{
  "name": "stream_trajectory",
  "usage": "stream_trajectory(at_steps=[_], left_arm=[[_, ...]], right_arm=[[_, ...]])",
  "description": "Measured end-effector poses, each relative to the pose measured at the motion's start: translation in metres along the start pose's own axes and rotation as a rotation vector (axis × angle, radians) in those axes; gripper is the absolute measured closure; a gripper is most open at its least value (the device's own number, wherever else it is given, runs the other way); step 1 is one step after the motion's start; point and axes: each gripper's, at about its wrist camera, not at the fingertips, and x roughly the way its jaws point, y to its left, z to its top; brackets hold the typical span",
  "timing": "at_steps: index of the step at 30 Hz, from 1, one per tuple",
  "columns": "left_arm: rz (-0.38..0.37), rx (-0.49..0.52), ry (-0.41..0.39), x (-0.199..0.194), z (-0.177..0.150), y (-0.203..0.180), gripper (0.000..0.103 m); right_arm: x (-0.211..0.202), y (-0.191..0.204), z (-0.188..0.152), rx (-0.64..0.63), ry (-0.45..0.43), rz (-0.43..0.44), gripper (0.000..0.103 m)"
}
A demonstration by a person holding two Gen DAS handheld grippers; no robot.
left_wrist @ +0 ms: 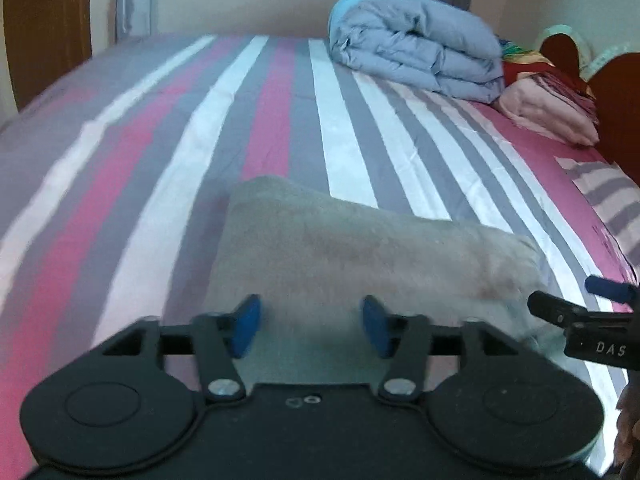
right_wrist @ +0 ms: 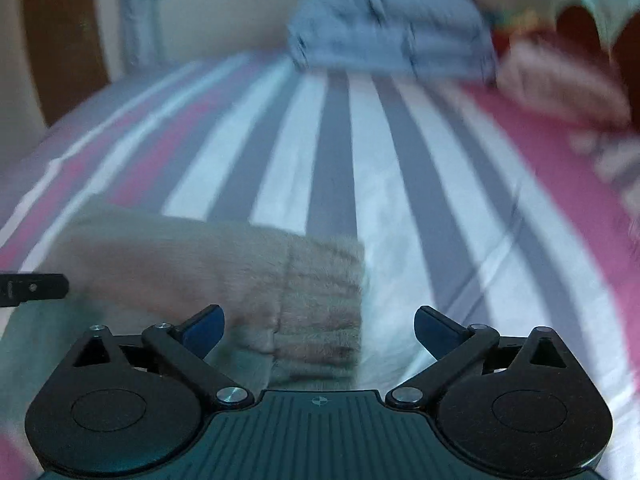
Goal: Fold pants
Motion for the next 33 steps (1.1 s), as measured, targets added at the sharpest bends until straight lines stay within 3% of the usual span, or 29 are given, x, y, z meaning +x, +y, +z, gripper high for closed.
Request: stream_trajectory(at_steps=[3,9,20,33], left_arm=[[0.009,-0.004,-0.038,-0.043,-0.019,-0.008,0.033],[0.043,-0.102,-0.040,-0.114,-0.060,-0.023,0.009],[0.164,-0.008,-0.201,-0.230,-0.118,-0.072,0.006],[0.157,0.034,-0.336,-0.329,-0.190,-0.098,0.006]], right_arm=[[-0.040,0.003,-0.017,-0.014,-0.039,0.013,0.002],[-0.119,-0.003,-0.043,0.125,-0.052,0.124,0.002],[-0.281,0.006,-0.096,0.223,-0.207,0.201,0.000],[-0.382,0.024,-0.150,0.234,-0.364,0.224,0.000]])
